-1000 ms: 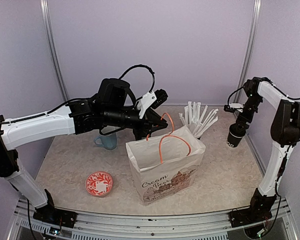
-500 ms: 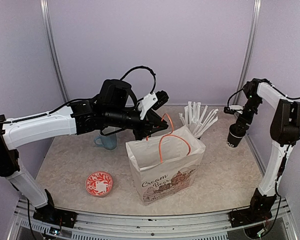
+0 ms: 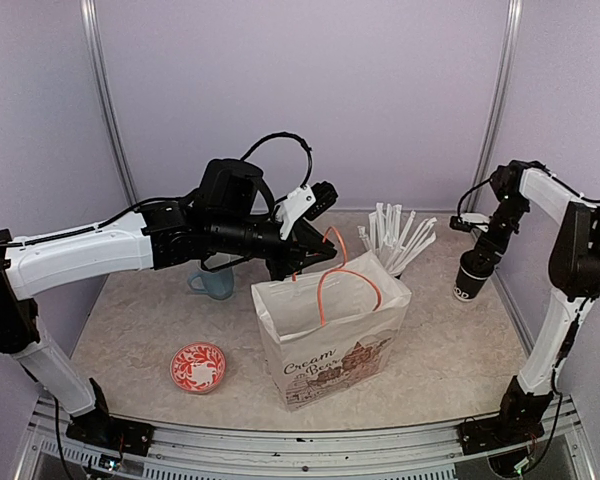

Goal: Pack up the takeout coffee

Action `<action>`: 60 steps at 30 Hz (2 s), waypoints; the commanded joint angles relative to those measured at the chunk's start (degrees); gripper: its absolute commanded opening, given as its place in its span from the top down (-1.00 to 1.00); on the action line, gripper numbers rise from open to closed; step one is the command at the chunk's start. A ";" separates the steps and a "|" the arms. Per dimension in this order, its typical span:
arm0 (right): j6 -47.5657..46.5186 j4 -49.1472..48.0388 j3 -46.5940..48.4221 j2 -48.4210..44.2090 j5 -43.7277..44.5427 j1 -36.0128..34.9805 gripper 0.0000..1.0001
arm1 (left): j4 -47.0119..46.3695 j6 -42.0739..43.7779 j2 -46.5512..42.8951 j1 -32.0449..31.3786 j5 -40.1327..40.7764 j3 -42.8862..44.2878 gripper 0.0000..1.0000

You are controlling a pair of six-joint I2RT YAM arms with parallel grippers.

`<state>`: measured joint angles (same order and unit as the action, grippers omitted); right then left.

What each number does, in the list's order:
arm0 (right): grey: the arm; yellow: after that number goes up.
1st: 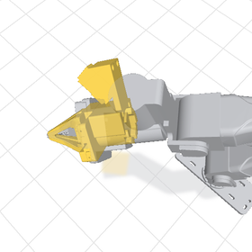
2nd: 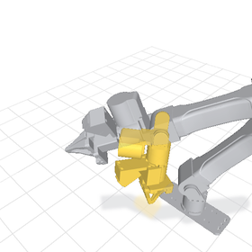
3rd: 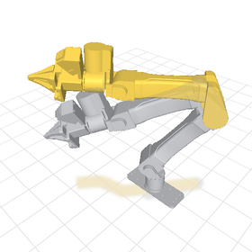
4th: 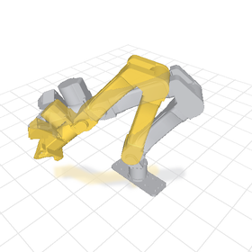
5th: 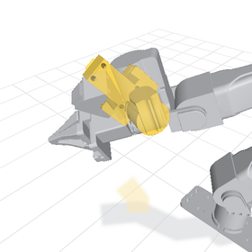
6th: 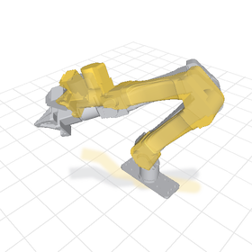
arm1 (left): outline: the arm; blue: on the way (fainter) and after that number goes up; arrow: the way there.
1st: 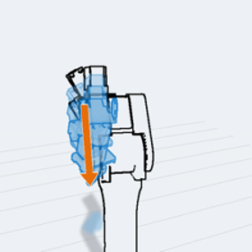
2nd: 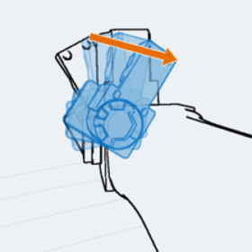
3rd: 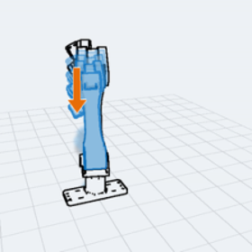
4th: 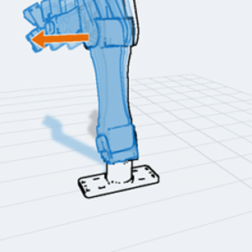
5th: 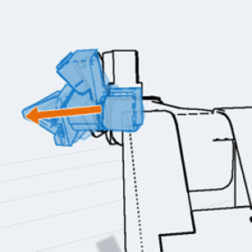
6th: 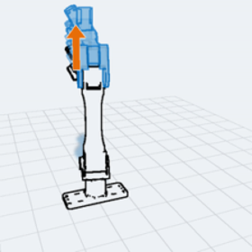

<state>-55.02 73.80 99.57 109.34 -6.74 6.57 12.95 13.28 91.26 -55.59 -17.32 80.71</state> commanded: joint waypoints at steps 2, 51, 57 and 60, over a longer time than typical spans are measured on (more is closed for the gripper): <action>3.50 0.19 -2.15 -11.76 -4.33 0.71 -0.08 | 0.67 0.33 0.57 -0.04 -0.39 -0.42 0.73; 8.66 -5.08 1.75 -28.26 -19.73 -48.90 -0.05 | 14.92 -10.55 9.47 1.67 7.15 20.25 0.97; 8.31 -3.58 4.35 -22.82 -12.34 -54.22 -0.03 | 14.42 -10.12 7.54 1.42 7.26 18.35 0.95; 7.31 -1.85 8.16 -19.87 -9.63 -55.70 -0.03 | 13.78 -9.95 6.70 1.37 6.73 18.00 0.95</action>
<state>-47.48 70.46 101.78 88.05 -22.17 -47.18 27.07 3.20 100.64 -53.82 -10.02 99.48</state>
